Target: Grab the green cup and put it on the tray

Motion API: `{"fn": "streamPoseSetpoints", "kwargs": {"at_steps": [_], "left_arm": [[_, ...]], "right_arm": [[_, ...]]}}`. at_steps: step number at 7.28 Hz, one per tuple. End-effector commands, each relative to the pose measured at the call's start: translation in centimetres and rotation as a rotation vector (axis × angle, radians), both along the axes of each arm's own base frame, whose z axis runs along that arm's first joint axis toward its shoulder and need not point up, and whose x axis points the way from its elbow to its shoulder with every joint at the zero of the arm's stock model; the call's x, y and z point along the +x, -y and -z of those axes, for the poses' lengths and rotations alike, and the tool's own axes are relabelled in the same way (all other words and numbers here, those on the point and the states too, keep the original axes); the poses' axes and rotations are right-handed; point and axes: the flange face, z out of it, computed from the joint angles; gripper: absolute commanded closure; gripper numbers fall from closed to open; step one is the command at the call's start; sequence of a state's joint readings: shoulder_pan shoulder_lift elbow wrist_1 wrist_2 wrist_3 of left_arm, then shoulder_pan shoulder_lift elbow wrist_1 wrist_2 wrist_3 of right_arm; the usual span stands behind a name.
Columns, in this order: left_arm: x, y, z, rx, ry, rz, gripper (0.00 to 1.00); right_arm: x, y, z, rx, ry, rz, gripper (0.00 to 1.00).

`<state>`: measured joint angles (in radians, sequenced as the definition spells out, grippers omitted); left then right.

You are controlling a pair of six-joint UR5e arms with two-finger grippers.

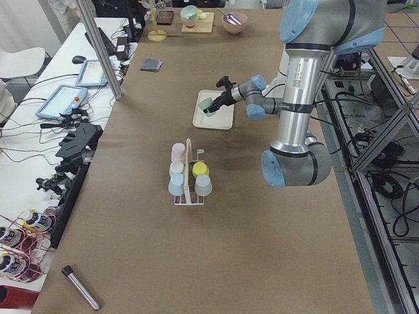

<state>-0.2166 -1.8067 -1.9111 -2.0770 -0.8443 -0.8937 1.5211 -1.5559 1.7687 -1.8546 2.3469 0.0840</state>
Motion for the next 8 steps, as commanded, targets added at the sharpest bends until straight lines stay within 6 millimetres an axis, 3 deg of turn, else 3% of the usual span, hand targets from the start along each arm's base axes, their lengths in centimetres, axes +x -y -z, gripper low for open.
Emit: {"fn": "streamPoseSetpoints", "kwargs": {"at_steps": [1,3,8], "left_arm": [[2.2,0.0,0.2,0.036,-0.046,0.073,0.77],[3.8,-1.1,0.3,0.062,-0.062,0.123,0.85],[9.8,-4.8,-0.5,0.067,-0.172,0.239,0.85]], "right_arm": [[0.0,0.0,-0.1,-0.001,-0.001,0.001,0.0],[0.0,0.0,0.0,0.0,0.0,0.001,0.0],[-0.1,0.0,0.1,0.0,0.005,0.0,0.0]]}}
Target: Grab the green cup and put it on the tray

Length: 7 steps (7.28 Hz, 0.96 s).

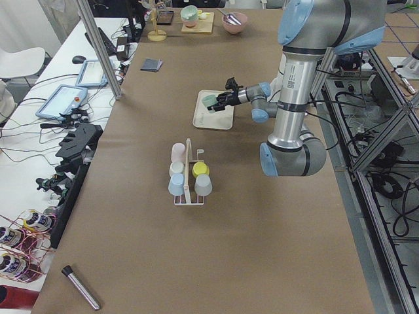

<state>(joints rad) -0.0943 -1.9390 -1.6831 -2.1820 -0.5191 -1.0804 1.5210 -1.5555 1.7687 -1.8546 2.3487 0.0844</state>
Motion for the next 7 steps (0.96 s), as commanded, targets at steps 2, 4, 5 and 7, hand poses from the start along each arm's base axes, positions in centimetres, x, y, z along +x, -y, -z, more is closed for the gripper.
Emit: {"fn": "streamPoseSetpoints", "kwargs": {"at_steps": [2,4,5,7], "left_arm": [[1.5,-1.7,0.2,0.016,-0.082,0.058,0.84],[2.0,-2.4,-0.6,0.019,-0.117,0.081,0.84],[2.6,-2.8,-1.2,0.022,-0.127,0.102,0.84],[3.9,-3.7,-2.4,0.029,-0.134,0.126,0.84]], "right_arm": [[-0.1,0.0,0.0,0.0,0.003,0.001,0.0],[0.0,0.0,0.1,0.001,0.005,-0.001,0.0],[0.0,0.0,0.1,0.001,0.006,-0.001,0.0],[0.1,0.0,0.1,0.001,0.006,-0.003,0.0]]}}
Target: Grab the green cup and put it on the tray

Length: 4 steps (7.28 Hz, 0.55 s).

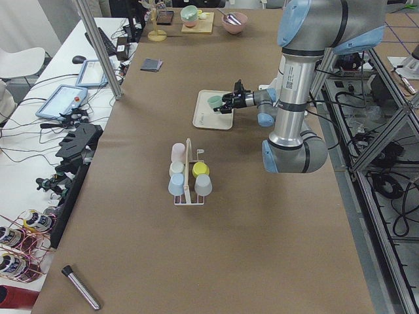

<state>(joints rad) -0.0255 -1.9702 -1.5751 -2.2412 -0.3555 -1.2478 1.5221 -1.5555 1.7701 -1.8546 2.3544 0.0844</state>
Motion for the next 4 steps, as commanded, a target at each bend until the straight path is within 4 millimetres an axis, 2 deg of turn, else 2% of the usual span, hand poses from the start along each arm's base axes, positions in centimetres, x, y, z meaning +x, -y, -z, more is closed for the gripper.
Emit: {"fn": "streamPoseSetpoints", "kwargs": {"at_steps": [1,2,4], "left_arm": [[1.76,-0.58,-1.24,0.003,-0.001,0.022,0.84],[2.51,-0.55,-1.52,-0.002,-0.013,0.03,0.84],[2.47,-0.52,-1.44,0.004,-0.014,0.04,0.84]], "right_arm": [[0.14,-0.01,0.0,0.0,-0.001,-0.003,0.0],[0.15,-0.01,-0.08,-0.001,-0.003,-0.002,0.0],[0.16,-0.01,-0.17,-0.003,-0.004,-0.002,0.0]]}}
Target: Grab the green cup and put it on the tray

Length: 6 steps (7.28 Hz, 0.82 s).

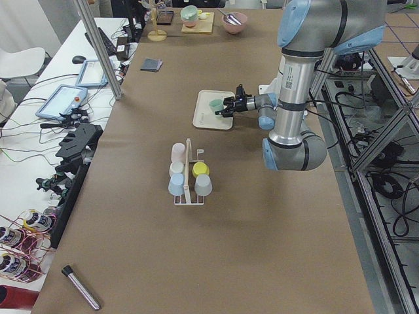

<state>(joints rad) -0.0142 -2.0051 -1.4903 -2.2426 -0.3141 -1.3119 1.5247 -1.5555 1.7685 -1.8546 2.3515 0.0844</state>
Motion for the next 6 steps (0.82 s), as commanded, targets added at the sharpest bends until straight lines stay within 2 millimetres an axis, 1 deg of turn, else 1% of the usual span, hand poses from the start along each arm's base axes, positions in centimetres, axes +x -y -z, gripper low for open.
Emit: {"fn": "streamPoseSetpoints", "kwargs": {"at_steps": [1,3,5,6], "left_arm": [[0.1,0.0,0.0,0.002,-0.002,0.005,0.82],[0.2,-0.3,0.0,0.002,-0.003,0.001,0.79],[0.4,-0.9,0.0,0.002,-0.003,-0.009,0.73],[0.4,-1.1,0.0,0.002,-0.003,-0.012,0.72]], "right_arm": [[0.0,0.0,-0.1,-0.001,0.0,0.0,0.0],[0.0,0.0,-0.1,-0.001,0.0,0.0,0.0],[0.0,0.0,-0.1,-0.001,0.0,0.0,0.0],[0.0,0.0,-0.1,-0.001,0.0,0.0,0.0]]}}
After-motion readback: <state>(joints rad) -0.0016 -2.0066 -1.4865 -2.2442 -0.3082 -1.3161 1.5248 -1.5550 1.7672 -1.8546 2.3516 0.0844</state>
